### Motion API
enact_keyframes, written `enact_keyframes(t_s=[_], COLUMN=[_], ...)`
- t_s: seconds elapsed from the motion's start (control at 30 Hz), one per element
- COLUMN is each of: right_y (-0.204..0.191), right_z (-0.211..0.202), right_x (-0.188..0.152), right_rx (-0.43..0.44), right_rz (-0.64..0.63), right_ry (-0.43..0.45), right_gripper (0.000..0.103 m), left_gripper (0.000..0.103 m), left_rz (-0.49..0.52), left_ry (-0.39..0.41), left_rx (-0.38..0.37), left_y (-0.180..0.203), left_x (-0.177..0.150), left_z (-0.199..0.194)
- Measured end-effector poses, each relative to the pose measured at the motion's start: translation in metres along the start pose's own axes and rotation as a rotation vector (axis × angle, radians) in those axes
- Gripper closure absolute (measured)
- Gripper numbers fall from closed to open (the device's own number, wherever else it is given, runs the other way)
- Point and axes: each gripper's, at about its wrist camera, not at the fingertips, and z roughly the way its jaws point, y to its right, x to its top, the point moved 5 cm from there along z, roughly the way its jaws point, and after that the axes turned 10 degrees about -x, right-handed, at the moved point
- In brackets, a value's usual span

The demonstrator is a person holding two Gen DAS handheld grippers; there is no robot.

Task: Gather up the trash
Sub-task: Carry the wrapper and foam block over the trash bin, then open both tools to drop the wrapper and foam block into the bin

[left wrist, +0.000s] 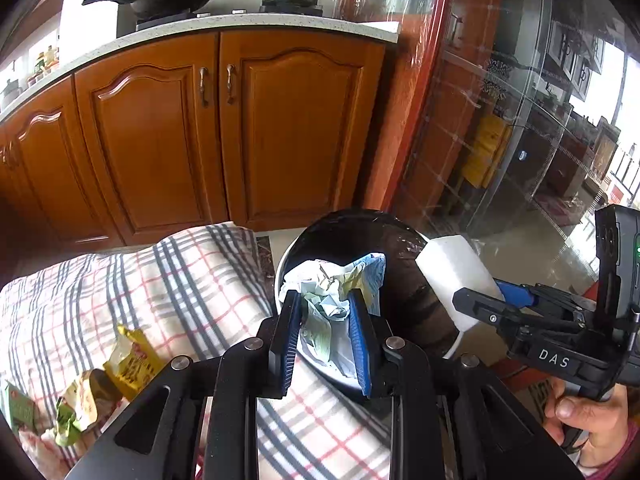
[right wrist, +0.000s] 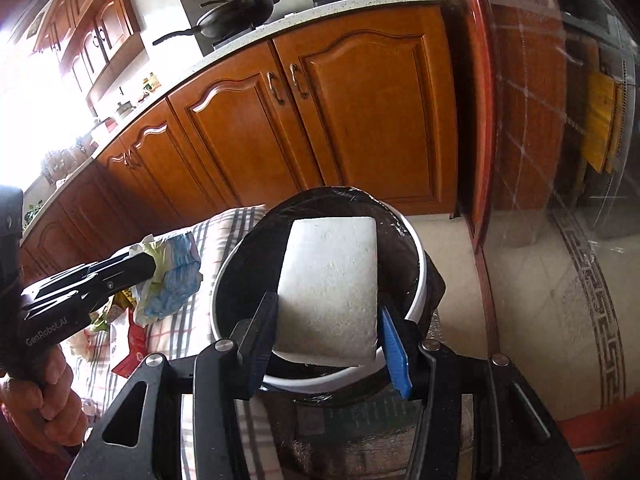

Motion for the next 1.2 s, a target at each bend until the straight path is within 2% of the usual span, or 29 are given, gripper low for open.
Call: enact_keyframes(t_s=[0.5, 0.7, 0.77, 1.0, 1.07, 1.2], right_y=[0.003, 0.007, 0.008, 0.011, 0.010, 0.005], right_z=[0.025, 0.030, 0.031, 0.024, 0.019, 0.001], right_x=[0.009, 0.014, 0.014, 0.011, 0.010, 0.005], right_rx=[-0.014, -0.028, -0.026, -0.018, -0.013, 0.016], right_rz=[-0.035, -0.033, -0.027, -0.003, 0.003, 0.028], right_ry=[-0.047, -0.057, -0.061, -0.053, -0.046, -0.003], right_gripper=[0.053, 0.046, 0.043, 0.042, 0.041, 0.031], left_gripper=[0.079, 0.069, 0.056, 0.052, 0.047, 0.041], left_rz=[-0.002, -0.017, -0.018, -0.053, -0.063, -0.087], left_ry=[-0.072, -0.088, -0.084, -0.047, -0.029, 0.017], left_rx=[0.011, 0.000, 0.009, 0.002, 0.000, -0.002], left_y=[0.000, -0.001, -0.001, -0.006, -0.008, -0.011], left_x=[0.013, 0.011, 0.011, 0.007, 0.004, -0.011], left_z=[0.051, 0.058, 0.056, 0.033, 0.021, -0.010])
